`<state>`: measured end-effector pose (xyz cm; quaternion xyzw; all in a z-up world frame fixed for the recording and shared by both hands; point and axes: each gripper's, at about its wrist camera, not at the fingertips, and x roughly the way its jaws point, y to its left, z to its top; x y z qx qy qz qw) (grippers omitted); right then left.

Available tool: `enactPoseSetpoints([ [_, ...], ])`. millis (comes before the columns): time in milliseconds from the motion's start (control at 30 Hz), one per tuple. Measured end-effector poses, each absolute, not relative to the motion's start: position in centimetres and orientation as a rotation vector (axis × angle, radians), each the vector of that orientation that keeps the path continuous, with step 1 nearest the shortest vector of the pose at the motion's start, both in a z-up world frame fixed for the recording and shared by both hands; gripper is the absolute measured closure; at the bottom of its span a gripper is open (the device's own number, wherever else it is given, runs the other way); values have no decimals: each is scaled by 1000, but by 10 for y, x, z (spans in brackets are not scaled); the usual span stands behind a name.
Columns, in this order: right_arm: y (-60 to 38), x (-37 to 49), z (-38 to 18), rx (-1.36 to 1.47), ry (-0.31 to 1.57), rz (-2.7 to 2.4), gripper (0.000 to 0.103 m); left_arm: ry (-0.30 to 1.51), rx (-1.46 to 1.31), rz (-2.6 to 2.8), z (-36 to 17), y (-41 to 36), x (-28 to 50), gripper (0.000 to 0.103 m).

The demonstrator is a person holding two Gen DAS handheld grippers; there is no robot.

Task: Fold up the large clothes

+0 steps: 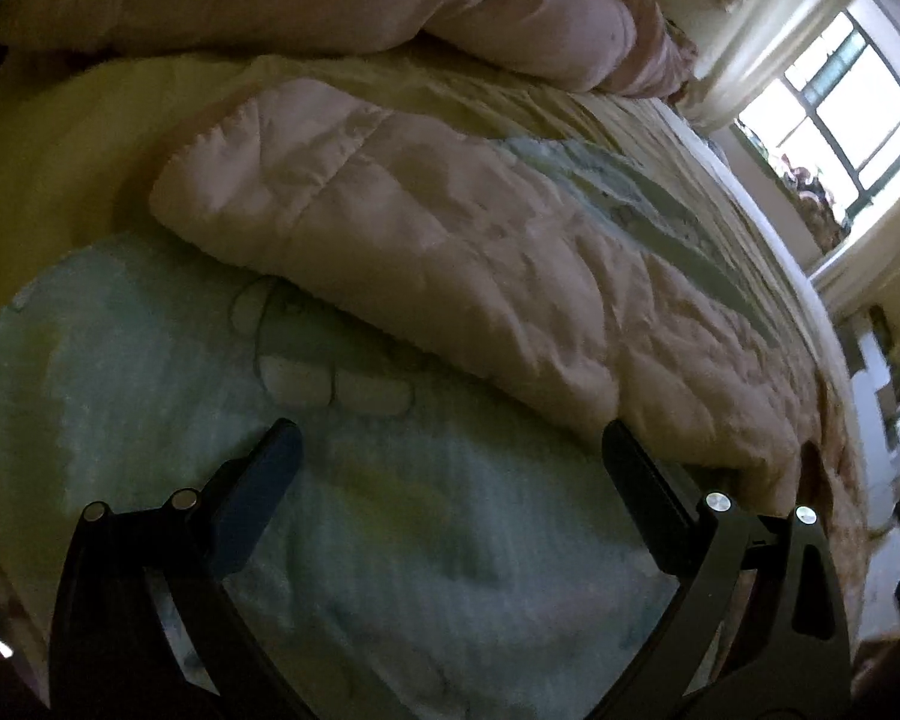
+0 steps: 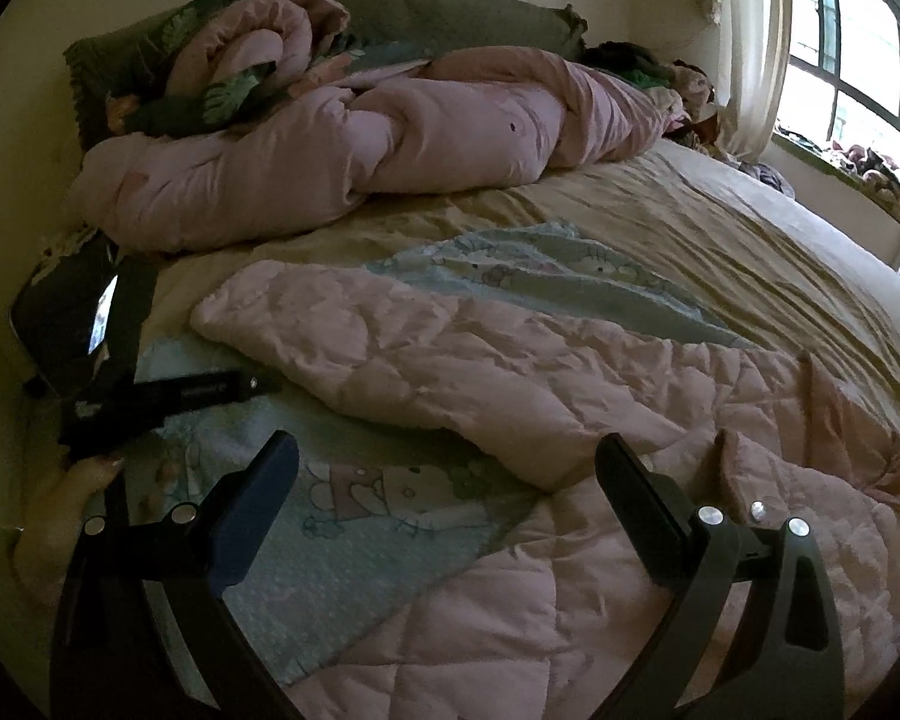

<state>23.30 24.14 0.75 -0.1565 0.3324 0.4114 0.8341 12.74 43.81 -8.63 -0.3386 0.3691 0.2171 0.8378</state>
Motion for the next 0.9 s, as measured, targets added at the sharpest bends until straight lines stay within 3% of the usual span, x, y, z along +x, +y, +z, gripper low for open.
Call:
enactPoseSetpoints([
  [600, 216, 246, 4, -295, 728, 803, 4, 615, -915, 464, -95, 504, 154, 9],
  [633, 214, 246, 4, -291, 729, 799, 4, 607, -916, 471, -94, 506, 153, 14],
  [733, 204, 245, 4, -280, 734, 787, 4, 579, -897, 501, -89, 512, 147, 61],
  [900, 186, 243, 11, -271, 722, 760, 4, 512, -887, 462, -67, 511, 131, 86],
])
